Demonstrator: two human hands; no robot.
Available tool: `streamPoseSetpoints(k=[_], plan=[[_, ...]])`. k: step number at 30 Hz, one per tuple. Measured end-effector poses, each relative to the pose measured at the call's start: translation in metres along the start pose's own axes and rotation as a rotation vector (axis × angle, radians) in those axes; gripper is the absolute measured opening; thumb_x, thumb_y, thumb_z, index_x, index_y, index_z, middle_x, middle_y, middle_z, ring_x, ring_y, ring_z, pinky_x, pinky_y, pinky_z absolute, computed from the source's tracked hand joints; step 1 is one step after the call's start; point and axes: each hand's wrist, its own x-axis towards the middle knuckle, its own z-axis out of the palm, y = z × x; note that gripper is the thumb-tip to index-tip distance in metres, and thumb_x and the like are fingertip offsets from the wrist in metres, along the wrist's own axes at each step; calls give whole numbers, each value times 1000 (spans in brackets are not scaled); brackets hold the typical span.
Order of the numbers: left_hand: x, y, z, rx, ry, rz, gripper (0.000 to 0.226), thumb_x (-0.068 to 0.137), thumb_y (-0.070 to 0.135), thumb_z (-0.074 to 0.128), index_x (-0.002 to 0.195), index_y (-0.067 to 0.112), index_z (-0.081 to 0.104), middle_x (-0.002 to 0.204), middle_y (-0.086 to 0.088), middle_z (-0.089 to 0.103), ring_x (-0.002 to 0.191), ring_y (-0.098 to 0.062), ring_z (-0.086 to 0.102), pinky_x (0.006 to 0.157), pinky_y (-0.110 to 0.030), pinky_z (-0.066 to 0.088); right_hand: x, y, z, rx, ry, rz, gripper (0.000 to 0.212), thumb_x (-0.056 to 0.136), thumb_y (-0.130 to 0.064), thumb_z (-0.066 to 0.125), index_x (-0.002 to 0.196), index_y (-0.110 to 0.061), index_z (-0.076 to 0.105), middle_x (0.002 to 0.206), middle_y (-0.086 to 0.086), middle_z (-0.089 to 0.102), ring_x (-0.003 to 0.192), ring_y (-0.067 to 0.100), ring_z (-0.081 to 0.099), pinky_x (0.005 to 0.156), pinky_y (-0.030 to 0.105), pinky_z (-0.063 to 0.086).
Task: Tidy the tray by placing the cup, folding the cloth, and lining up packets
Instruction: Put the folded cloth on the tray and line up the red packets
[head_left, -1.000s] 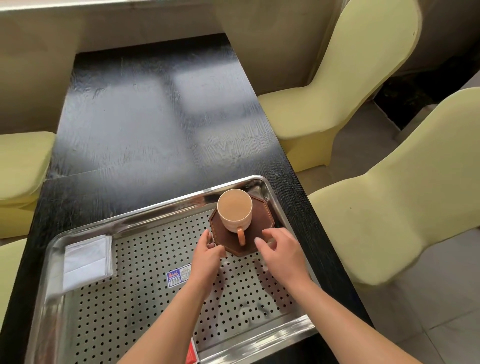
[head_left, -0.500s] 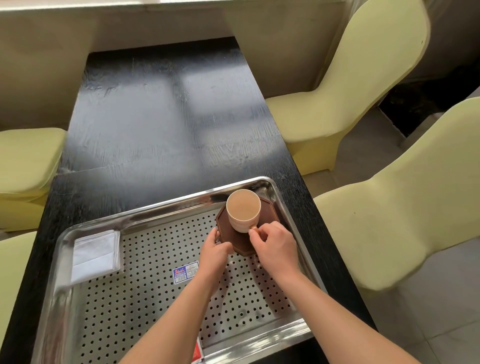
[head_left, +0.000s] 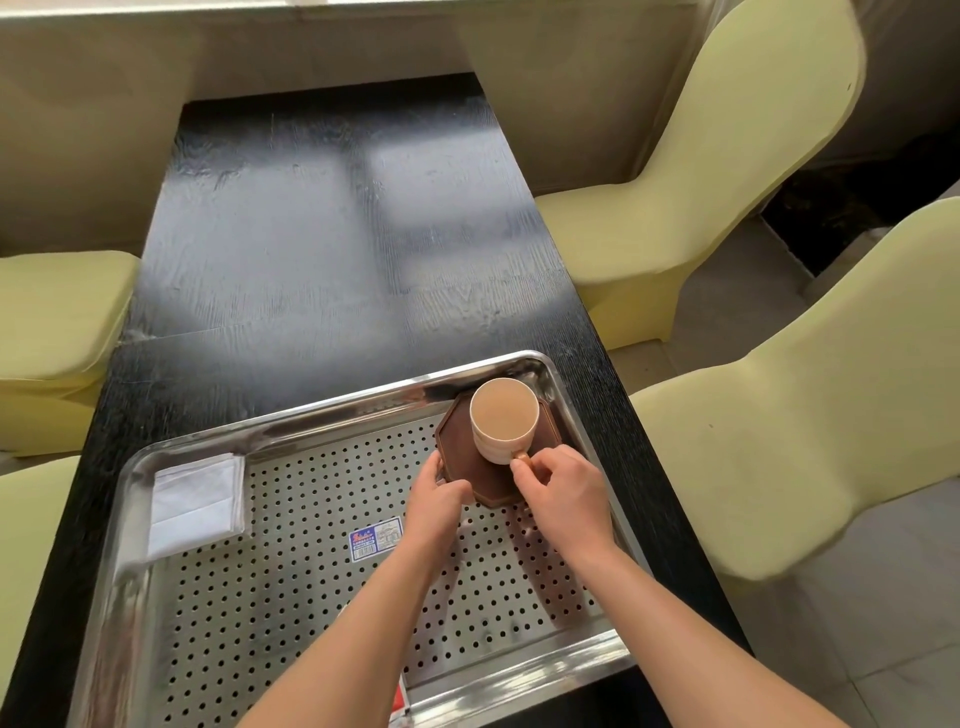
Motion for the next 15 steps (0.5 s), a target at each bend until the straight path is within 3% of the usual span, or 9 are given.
streamPoseSetpoints(k=[5, 9, 11, 15], plan=[[-2, 1, 0, -5, 1, 4, 57, 77, -10, 51, 122, 24, 59, 111, 4, 70, 99, -14, 66, 73, -27, 48, -2, -1, -3, 40, -9, -11, 30, 91, -46, 64, 82, -18, 70, 82, -5, 61, 76, 9, 58, 66, 27, 48], [-2, 2, 0, -13, 10, 2, 58, 77, -11, 51, 121, 27, 55, 109, 12, 66, 102, -8, 62, 74, -27, 47, -8, 8, -8, 104, 13, 43, 25, 93, -48, 60, 93, -23, 68, 88, -9, 63, 83, 8, 60, 70, 26, 52], [-1, 0, -1, -2, 16, 0, 50, 76, -10, 51, 111, 26, 58, 104, 10, 67, 96, -10, 63, 73, -29, 46, -13, 18, -7, 107, -37, 151, 23, 98, -36, 57, 112, -20, 67, 103, -5, 67, 96, 14, 64, 82, 34, 56], [0, -2, -1, -7, 12, -4, 44, 73, -7, 50, 105, 20, 64, 103, 1, 72, 91, -16, 64, 71, -30, 45, -21, 30, 1, 106, -209, 293, 41, 100, -21, 53, 141, -18, 53, 134, 4, 61, 114, 23, 64, 100, 46, 52]])
